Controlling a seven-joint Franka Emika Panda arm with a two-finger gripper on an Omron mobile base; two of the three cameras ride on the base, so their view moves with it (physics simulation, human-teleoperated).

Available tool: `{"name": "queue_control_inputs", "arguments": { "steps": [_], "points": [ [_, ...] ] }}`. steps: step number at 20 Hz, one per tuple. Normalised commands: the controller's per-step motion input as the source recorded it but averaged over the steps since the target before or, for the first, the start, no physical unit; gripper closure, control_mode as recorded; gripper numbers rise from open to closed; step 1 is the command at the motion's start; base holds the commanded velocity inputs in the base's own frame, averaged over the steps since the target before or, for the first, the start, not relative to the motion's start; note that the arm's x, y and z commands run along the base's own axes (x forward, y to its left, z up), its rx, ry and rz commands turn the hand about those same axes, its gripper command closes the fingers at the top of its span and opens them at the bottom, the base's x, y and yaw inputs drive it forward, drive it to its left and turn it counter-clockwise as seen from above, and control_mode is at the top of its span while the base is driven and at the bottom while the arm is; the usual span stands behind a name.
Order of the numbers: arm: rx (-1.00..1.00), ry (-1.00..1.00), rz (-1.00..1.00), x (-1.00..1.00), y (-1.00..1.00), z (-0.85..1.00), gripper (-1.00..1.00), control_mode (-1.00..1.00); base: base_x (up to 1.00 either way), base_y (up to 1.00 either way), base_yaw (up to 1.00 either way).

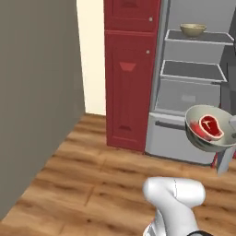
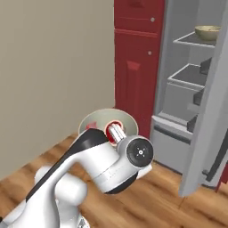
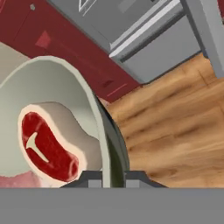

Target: Place the bowl with the onion and lime on the top shelf of the fridge. Place the bowl with the steaks on the second highest shelf of the fridge.

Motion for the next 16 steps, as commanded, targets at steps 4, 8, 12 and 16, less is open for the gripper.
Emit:
{"name": "queue_control_inputs", "arguments": {
  "steps": [4,8,12,16],
  "points": [
    [0.00,0.00,0.00,0.00,0.00,0.00,1.00,1.00,1.00,0.99,-0.57],
    [0.00,0.00,0.00,0.00,0.00,0.00,1.00,1.00,1.00,0.98,-0.58],
    [0.00,0.00,0.00,0.00,0.00,0.00,1.00,1.00,1.00,0.94,-0.43],
    [0.00,0.00,0.00,0.00,0.00,0.00,1.00,1.00,1.00,0.21,-0.31]
  ]
}}
